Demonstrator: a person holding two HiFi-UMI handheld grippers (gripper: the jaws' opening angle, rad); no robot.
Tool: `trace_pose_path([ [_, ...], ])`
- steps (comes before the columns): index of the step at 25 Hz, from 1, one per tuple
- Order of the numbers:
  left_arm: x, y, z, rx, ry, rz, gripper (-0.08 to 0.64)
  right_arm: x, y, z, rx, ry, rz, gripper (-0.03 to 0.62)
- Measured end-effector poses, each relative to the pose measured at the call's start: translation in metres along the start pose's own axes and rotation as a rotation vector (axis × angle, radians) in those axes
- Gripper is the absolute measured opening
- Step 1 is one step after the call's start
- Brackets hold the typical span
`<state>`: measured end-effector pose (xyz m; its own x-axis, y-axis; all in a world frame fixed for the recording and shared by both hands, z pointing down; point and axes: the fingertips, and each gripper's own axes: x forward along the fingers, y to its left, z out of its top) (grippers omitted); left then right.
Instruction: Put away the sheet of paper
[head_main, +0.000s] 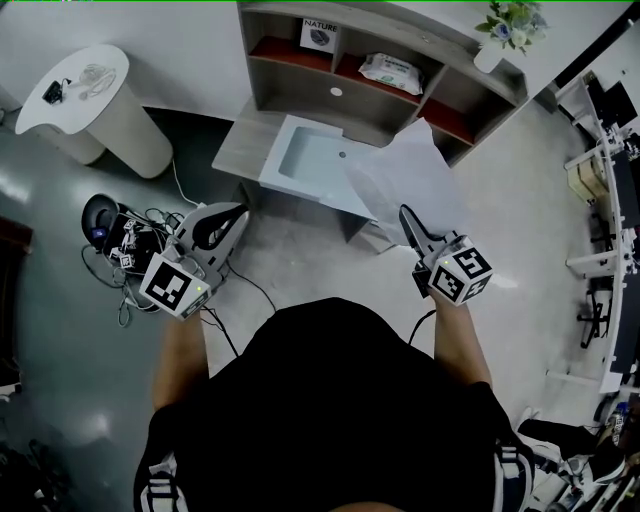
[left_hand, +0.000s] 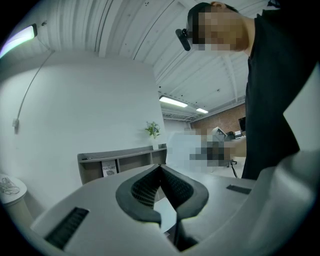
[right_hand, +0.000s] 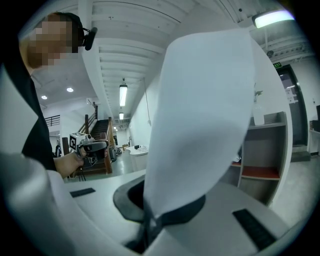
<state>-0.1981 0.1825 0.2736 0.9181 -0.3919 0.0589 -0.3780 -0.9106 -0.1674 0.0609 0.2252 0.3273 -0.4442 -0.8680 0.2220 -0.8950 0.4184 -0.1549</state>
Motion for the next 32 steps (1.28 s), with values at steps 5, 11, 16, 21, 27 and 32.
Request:
trace_pose_path([
  [5, -0.006, 0.013, -0.006, 0.001, 0.006, -0.017, 0.021, 0.013, 0.006, 0.000, 0.012, 0.008, -0.011, 0.014],
  [11, -0.012, 0.022, -0.011, -0.010, 0.002, -0.009, 0.021, 0.019, 0.012, -0.003, 0.020, 0.021, -0.015, 0.014],
  [16, -0.018, 0.025, -0.012, -0.008, -0.001, -0.007, 0.021, 0.020, 0.014, -0.006, 0.028, 0.026, -0.021, 0.014],
  [21, -0.021, 0.034, -0.014, -0.016, -0.013, 0.016, 0.021, 0.022, 0.015, -0.009, 0.043, 0.035, -0.013, 0.014],
  [27, -0.012, 0.036, -0.022, -0.008, 0.006, 0.012, 0.021, 0.024, 0.003, -0.018, 0.068, 0.055, -0.007, 0.014],
  [32, 0.000, 0.037, -0.030, -0.016, 0.037, 0.002, 0.021, 0.033, -0.010, -0.017, 0.073, 0.054, 0.001, 0.014],
])
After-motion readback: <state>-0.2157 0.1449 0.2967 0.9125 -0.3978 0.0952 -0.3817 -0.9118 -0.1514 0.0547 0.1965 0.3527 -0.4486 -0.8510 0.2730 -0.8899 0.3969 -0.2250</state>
